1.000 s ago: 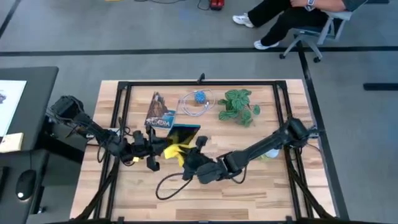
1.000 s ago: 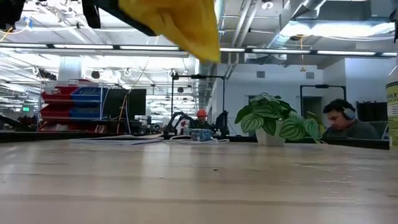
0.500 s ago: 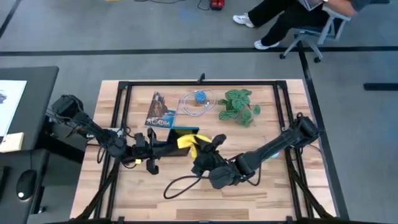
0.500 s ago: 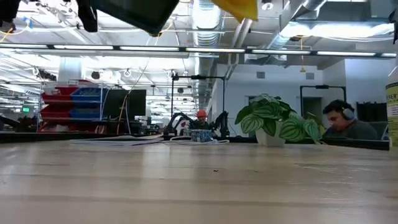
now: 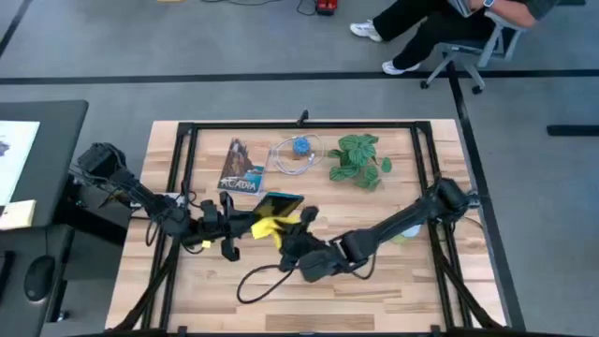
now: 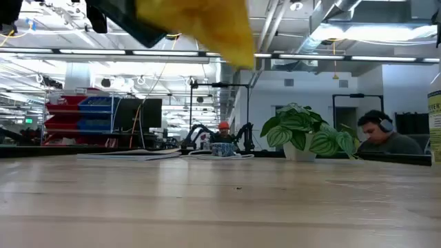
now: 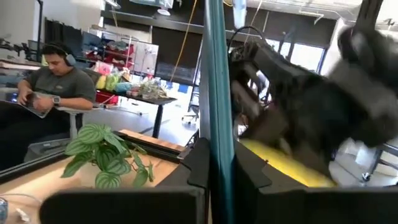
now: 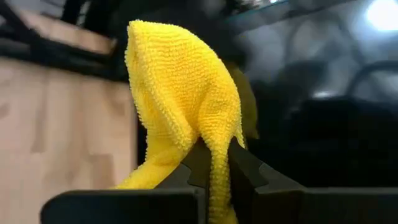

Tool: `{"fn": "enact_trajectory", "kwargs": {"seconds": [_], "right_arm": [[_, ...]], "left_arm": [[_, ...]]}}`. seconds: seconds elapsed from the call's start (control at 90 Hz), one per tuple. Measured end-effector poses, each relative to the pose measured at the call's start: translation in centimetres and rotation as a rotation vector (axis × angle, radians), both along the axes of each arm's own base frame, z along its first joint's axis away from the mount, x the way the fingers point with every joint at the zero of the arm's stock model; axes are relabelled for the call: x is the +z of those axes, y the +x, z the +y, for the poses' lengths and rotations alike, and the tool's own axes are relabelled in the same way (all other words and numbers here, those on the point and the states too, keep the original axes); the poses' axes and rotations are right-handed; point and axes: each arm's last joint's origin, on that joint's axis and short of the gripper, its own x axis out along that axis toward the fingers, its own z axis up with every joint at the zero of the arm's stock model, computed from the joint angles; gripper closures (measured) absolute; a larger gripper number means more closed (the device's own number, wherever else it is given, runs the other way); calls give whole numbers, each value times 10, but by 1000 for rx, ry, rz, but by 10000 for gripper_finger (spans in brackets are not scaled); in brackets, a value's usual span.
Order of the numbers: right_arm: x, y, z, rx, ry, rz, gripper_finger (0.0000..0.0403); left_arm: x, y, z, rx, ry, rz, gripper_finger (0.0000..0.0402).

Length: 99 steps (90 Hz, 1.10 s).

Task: Clean tablet
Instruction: Wipe the front of the tablet using microfiber towel

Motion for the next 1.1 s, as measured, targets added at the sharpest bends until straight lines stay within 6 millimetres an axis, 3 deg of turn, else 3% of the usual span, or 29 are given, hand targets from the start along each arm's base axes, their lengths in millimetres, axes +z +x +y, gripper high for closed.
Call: {"fn": "enact_trajectory", "kwargs": {"seconds": [0.067,0.2,0.433,0.556,0.678,0.844,1.1], "right_arm": [[-6,4,1,3,-15,2,393],[2,3,4,-11,-61,-21,393],[50,-20,8,-150,-155,-88,393],[65,-28,8,-179,-155,-114,393],[66,-28,8,-150,-147,-117,393],[58,-16,3,44,-50,-131,393],[54,-11,-5,48,-32,-127,393]], "left_arm": [[0,0,0,6,-1,1,391],[2,0,0,5,-15,-12,391],[-2,-1,-3,-19,-23,20,391],[-8,0,-5,-32,-34,65,391],[-8,0,-5,-31,-41,59,391],[-3,0,-3,-15,-17,22,391],[-4,0,-2,-3,-18,29,391]]}}
